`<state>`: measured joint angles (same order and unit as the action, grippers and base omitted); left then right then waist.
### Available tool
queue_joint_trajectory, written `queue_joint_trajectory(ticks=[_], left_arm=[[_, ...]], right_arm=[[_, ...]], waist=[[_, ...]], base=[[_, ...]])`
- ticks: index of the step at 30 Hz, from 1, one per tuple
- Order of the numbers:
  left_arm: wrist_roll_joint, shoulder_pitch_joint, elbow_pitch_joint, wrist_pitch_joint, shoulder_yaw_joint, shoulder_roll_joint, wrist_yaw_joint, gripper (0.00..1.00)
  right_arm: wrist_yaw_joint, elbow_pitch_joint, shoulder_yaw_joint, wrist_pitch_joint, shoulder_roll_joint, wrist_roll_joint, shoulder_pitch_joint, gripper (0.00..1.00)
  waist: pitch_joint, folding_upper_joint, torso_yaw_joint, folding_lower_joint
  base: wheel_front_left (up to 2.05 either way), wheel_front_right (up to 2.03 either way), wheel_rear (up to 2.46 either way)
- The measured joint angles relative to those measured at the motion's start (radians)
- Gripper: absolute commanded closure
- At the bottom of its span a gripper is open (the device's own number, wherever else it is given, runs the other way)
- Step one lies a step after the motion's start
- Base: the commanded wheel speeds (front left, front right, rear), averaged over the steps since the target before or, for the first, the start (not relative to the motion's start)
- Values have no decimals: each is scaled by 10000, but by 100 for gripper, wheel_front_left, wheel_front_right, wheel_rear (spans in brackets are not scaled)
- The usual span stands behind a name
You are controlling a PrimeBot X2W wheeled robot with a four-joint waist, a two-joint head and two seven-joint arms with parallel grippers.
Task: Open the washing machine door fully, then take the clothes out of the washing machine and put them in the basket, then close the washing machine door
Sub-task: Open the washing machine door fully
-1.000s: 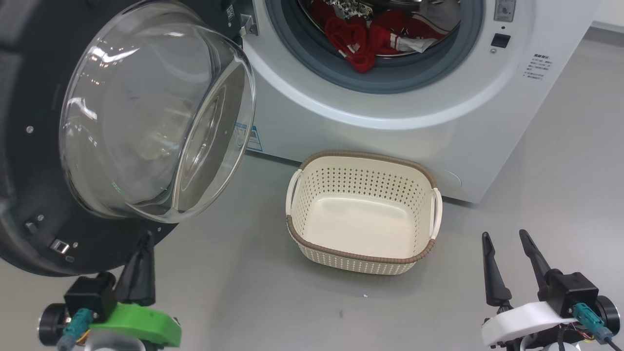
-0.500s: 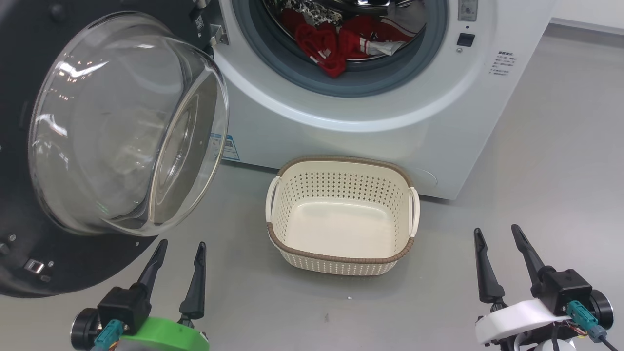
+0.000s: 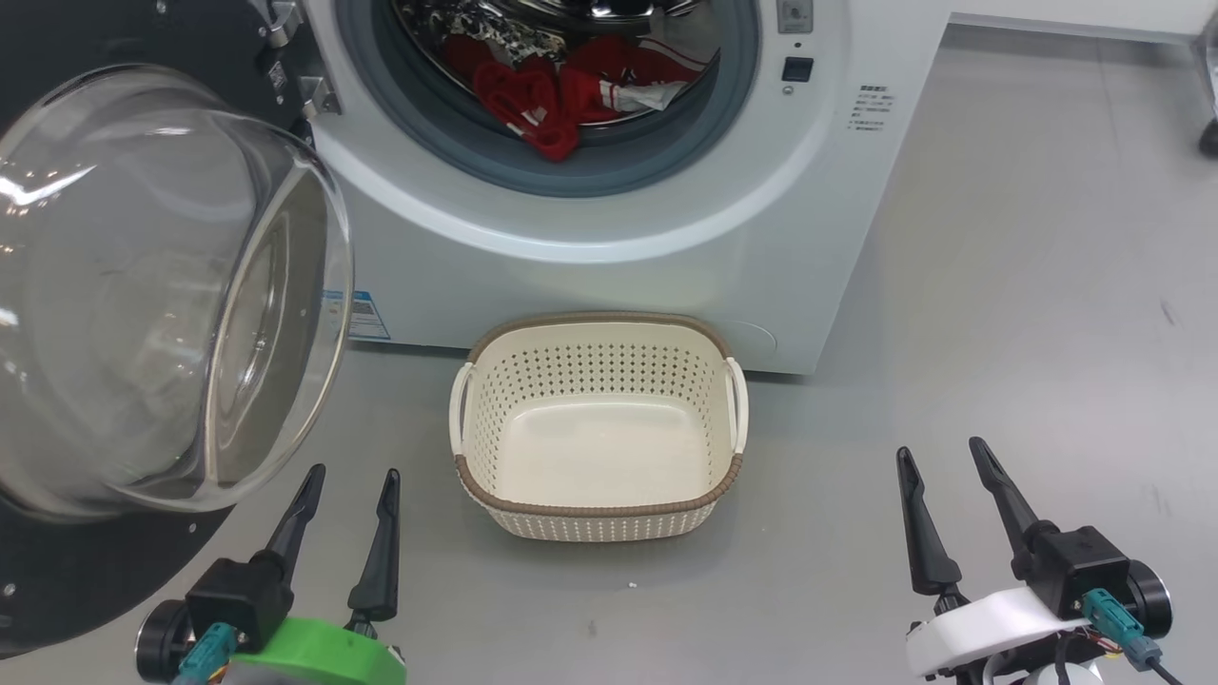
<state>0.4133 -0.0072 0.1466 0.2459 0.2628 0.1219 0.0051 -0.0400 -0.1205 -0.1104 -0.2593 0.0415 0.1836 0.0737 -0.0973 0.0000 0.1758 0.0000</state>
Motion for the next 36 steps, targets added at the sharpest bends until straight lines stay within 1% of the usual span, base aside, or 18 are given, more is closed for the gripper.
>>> queue_joint_trajectory(ticks=[5, 7, 11, 12, 16, 17, 23, 24, 36], left_arm=[[0, 80, -8, -86, -48, 25, 107, 0], [0, 85, -46, -117, -52, 23, 138, 0], [0, 96, -29, -165, -50, 19, 182, 0], [0, 99, -27, -174, -19, 19, 192, 0], [-31, 129, -19, -215, -31, 65, 330, 0], [-31, 135, -8, -217, -46, 79, 337, 0], [-90, 169, -12, -272, 19, 115, 384, 0], [-105, 169, -12, -328, 35, 117, 384, 0], [-132, 224, -90, -424, 65, 123, 437, 0]], right_arm=[[77, 35, -100, 0, -2, 86, 24, 0], [155, 111, -82, 0, -2, 88, 52, 0], [180, 144, -36, 0, -6, 96, 95, 0], [255, 194, 12, 0, -8, 98, 139, 0], [276, 213, 12, 0, -8, 113, 195, 0], [324, 213, -2, 0, -8, 115, 195, 0], [372, 276, -31, 0, -13, 182, 293, 0], [426, 288, -29, 0, -15, 182, 319, 0], [428, 366, -123, 0, -19, 182, 386, 0]], waist=[[44, 0, -435, 0], [56, 0, -587, 0], [100, 0, -818, 0], [117, 0, -855, 0], [160, 0, -961, 0], [171, 0, -987, 0], [236, 0, -1128, 0], [237, 0, -1137, 0], [239, 0, -1316, 0]], base=[[0, 0, 0], [0, 0, 0], [0, 0, 0], [0, 0, 0], [0, 0, 0], [0, 0, 0], [0, 0, 0], [0, 0, 0], [0, 0, 0]])
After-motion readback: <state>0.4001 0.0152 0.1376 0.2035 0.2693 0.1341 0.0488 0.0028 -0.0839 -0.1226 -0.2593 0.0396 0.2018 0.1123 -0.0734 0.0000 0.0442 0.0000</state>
